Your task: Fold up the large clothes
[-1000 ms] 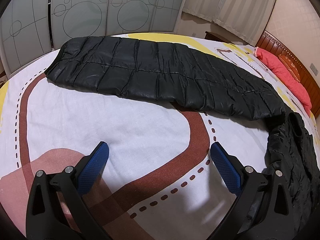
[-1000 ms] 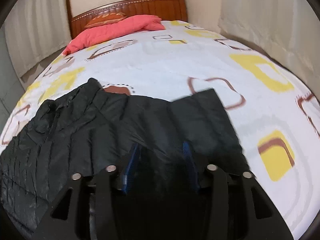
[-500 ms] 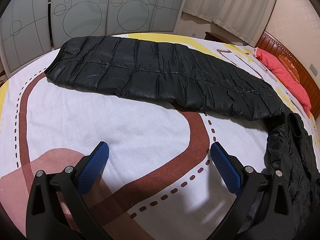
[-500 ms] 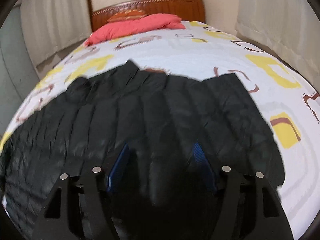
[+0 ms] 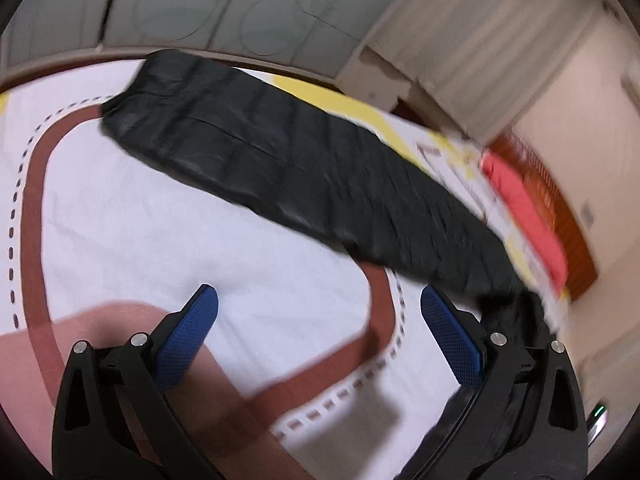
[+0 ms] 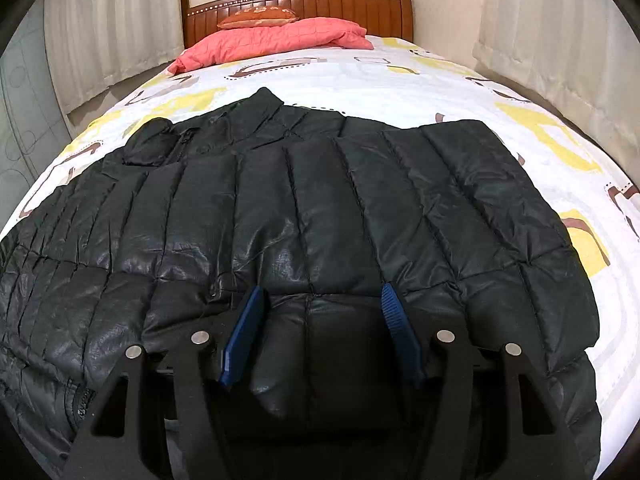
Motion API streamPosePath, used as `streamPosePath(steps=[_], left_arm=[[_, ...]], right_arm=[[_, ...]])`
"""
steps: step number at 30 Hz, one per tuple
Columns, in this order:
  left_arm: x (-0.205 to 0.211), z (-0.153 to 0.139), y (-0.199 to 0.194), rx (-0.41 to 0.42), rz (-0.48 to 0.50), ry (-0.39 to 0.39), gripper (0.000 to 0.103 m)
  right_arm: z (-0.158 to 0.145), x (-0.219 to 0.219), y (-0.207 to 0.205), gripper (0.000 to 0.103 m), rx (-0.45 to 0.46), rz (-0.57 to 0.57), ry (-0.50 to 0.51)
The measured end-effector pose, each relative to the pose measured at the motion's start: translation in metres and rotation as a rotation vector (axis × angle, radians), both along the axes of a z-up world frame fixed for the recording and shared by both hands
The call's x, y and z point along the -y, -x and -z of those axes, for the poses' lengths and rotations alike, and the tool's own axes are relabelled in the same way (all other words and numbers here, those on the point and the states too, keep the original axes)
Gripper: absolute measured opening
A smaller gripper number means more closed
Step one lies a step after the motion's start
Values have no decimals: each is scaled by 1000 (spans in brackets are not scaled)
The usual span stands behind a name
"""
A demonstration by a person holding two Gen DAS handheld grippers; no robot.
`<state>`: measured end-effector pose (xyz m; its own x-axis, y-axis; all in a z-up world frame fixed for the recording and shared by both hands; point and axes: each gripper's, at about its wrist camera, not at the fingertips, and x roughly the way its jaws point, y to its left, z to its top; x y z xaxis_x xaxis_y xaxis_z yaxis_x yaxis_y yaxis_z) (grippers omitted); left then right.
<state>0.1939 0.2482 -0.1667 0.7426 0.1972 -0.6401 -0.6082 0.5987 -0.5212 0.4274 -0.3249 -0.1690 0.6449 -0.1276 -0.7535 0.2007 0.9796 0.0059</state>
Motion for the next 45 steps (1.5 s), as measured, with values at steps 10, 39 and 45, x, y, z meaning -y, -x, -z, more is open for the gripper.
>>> streamPosePath(steps=[10,39,45], left_arm=[[-94,4,17,128,-218,27,101],[40,-82,-70,119,164,-320,5],[140,-85,-111,91,412,-366,5]], right_arm=[[0,1,2,62,14,-2,-4],[0,1,3,62,19,-4,-3],[1,1,4,62,21,-3,-6]])
